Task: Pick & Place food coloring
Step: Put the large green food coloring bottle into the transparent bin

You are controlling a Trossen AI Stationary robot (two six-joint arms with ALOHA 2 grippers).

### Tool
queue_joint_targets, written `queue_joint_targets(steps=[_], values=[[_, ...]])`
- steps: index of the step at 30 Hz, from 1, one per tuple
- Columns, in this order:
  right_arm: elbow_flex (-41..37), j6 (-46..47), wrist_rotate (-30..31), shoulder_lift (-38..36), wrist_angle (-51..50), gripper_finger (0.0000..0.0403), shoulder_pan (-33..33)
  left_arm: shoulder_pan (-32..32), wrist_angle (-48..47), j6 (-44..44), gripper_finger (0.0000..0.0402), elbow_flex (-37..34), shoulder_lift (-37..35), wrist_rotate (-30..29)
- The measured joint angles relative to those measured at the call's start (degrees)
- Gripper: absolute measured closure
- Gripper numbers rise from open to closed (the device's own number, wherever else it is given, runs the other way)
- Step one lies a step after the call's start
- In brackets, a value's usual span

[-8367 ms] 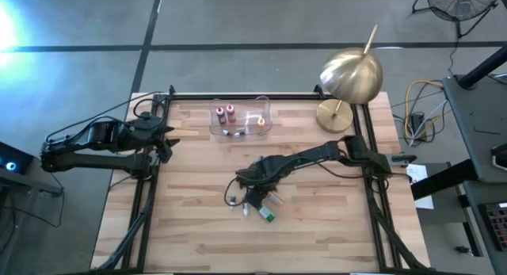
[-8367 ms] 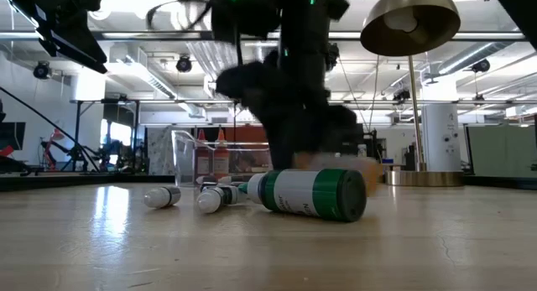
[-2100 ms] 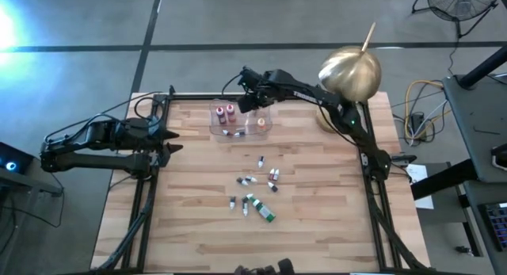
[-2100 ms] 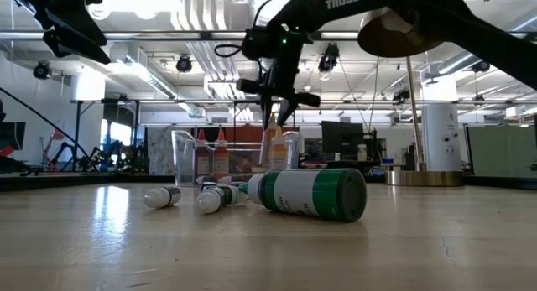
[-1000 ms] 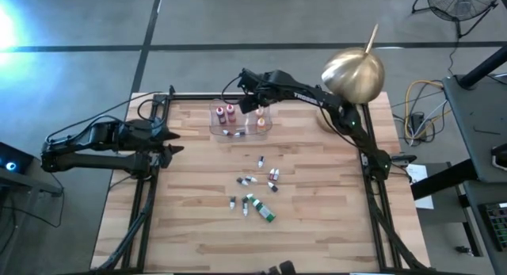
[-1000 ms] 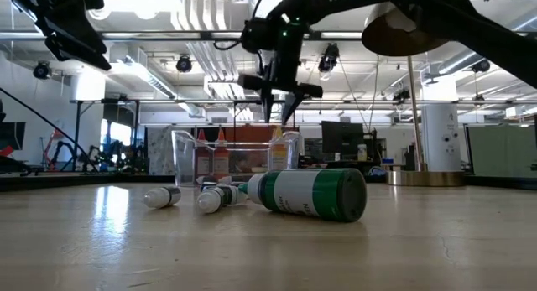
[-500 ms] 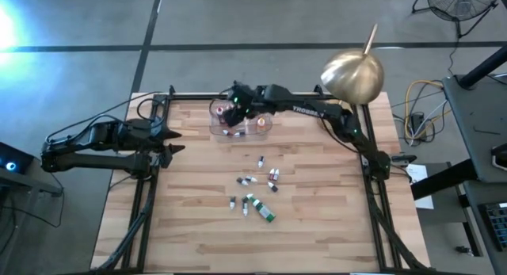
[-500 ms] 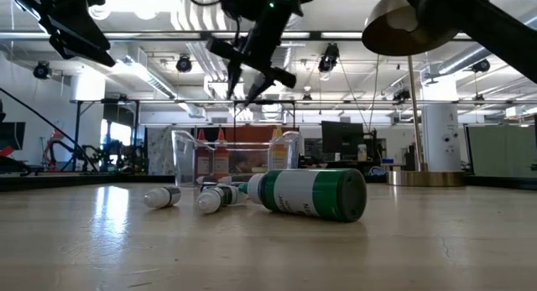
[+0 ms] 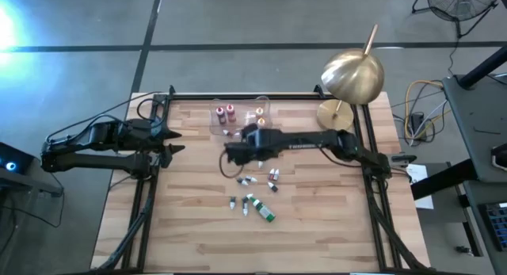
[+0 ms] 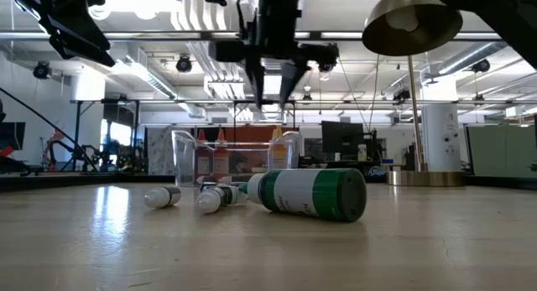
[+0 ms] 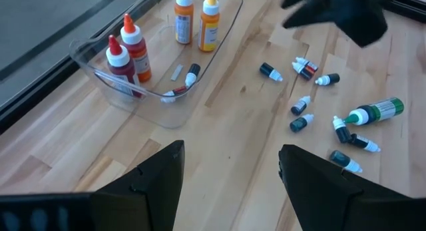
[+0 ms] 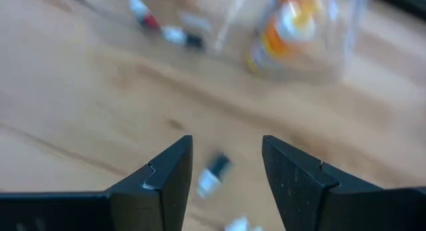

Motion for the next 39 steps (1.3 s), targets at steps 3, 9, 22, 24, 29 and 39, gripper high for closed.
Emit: queue_joint_targets(steps=[3,9,22,24,29,39], values=[[-2.4,1.8,-6.1,-0.1,-4.0,0.0232,1.6,0.0,0.0,0.4,0.0184,0.0,0.0,0.0],[-7.1,-4.0,-12.8,-1.1,-3.2,0.0249,5.5,0.0,-0.5,1.3,0.0184,0.0,0.0,0.0],[-25.2,-6.7,-30.9,-8.6,8.7,0.0297,12.8,0.0,-2.1,0.7,0.0184,0.0,0.0,0.3],[-30.1,-6.0,-33.3,-11.1,16.8,0.0304,14.0,0.0,-2.3,0.7,0.0184,0.0,0.0,0.4],[-38.8,0.4,-28.6,-16.8,28.8,0.032,14.9,0.0,-5.0,-0.8,0.0184,0.0,-0.1,0.9],[-40.0,-9.2,-27.8,-17.3,39.4,0.0251,12.4,0.0,-6.0,-1.1,0.0184,0.0,-0.2,0.8]])
